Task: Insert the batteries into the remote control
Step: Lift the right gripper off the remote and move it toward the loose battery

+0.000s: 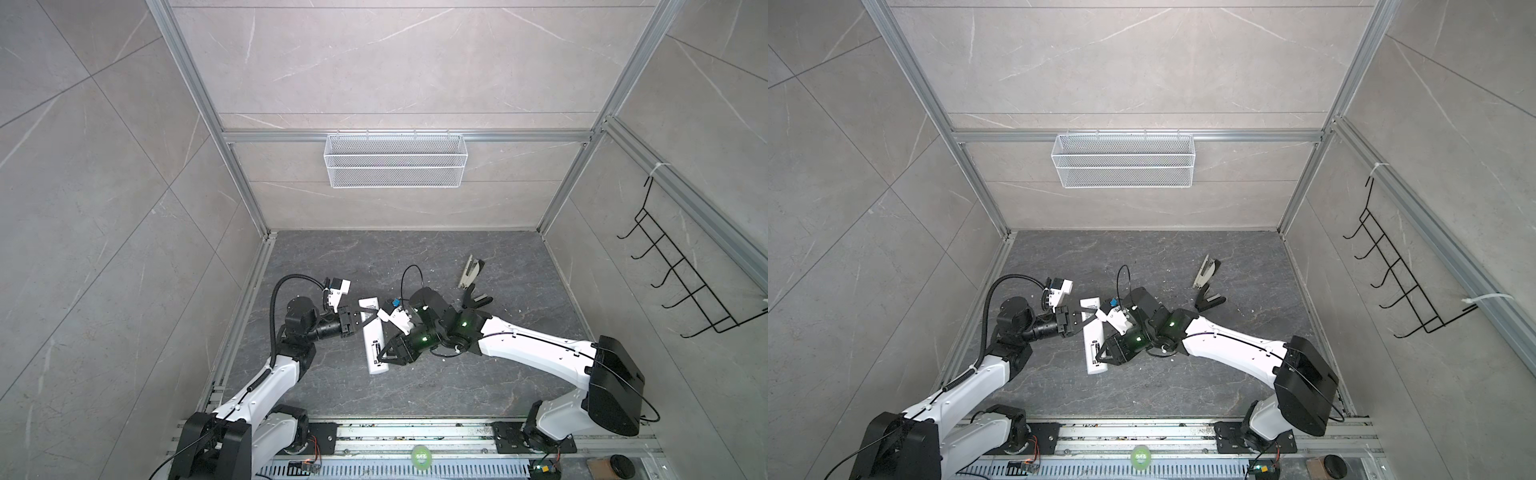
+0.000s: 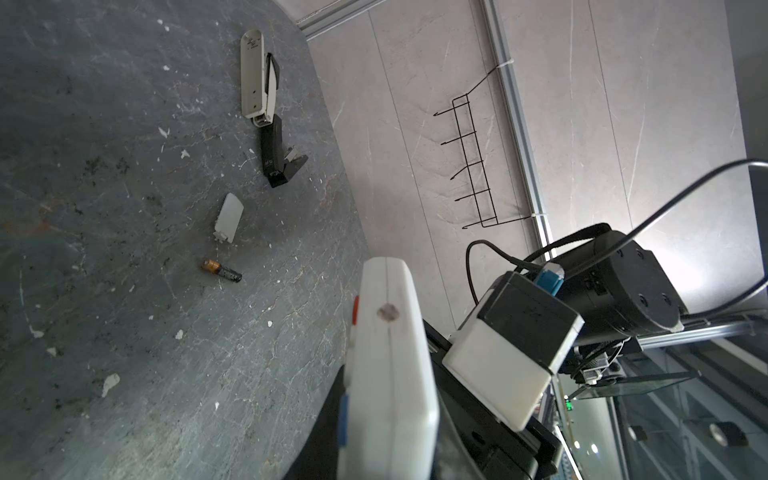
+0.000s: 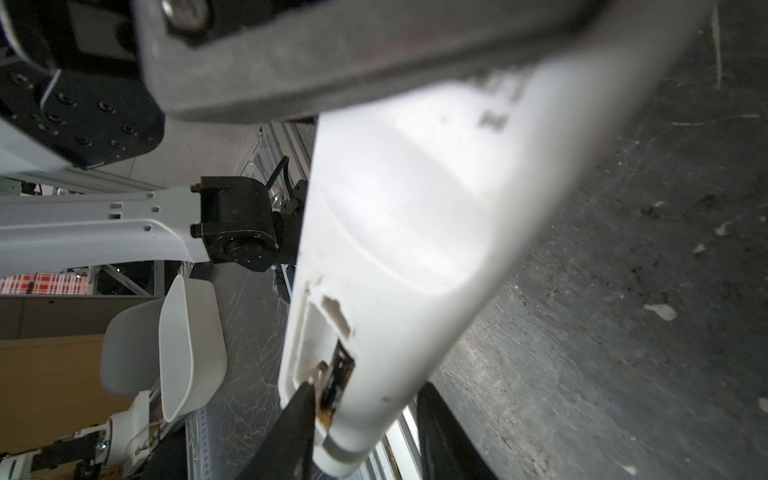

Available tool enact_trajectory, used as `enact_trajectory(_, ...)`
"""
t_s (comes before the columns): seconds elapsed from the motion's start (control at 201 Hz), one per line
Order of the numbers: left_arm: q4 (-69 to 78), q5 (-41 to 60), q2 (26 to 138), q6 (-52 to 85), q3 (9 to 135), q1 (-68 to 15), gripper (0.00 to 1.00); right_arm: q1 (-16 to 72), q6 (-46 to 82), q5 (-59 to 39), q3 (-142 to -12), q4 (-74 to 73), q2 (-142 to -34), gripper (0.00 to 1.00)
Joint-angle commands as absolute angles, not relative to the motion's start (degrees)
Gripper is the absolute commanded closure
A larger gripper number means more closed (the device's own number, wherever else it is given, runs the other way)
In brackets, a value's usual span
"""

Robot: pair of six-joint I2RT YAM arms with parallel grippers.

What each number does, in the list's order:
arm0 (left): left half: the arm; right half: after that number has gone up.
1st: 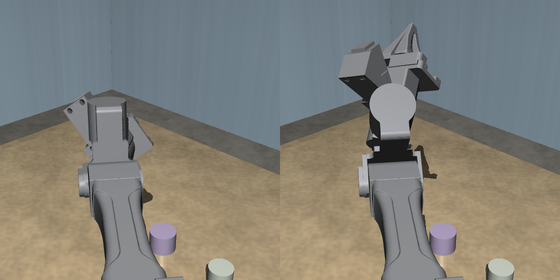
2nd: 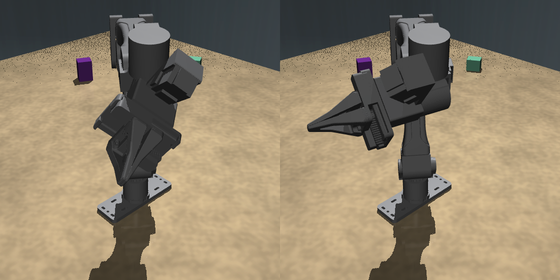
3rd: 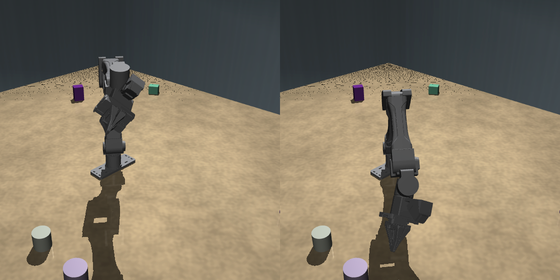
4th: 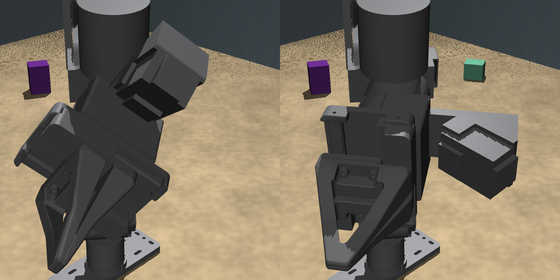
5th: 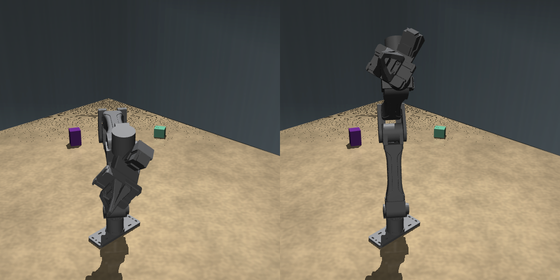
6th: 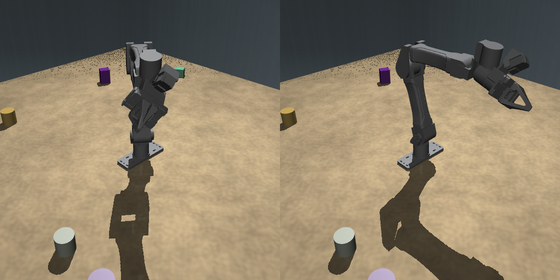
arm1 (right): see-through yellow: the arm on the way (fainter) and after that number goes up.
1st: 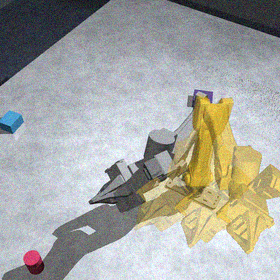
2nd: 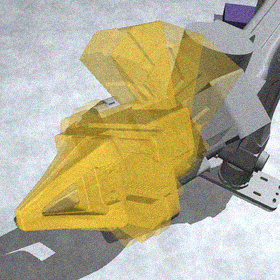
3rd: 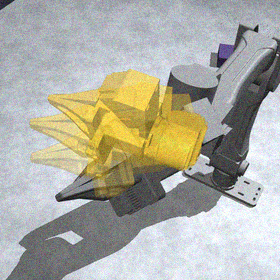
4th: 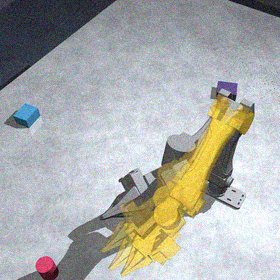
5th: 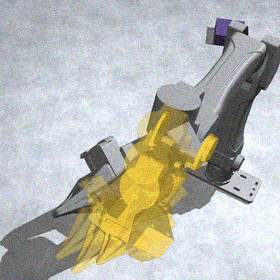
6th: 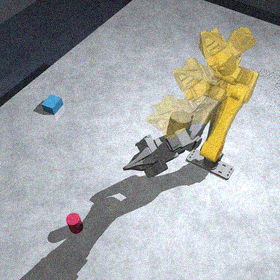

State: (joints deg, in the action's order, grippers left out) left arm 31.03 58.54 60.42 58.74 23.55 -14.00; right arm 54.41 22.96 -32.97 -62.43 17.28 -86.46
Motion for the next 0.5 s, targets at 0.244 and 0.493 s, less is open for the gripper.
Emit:
enact_trajectory(0.244,22.3,55.1,59.2,54.5,25.6,-12.2,1.0,54.4,17.4,-24.0,-68.1,31.7,-81.2,0.31)
enact_trajectory(0.493,17.4,53.1,57.8,51.7,25.2,-11.0,1.0,47.7,10.5,-17.8,-68.7,43.9,-85.4,0.33)
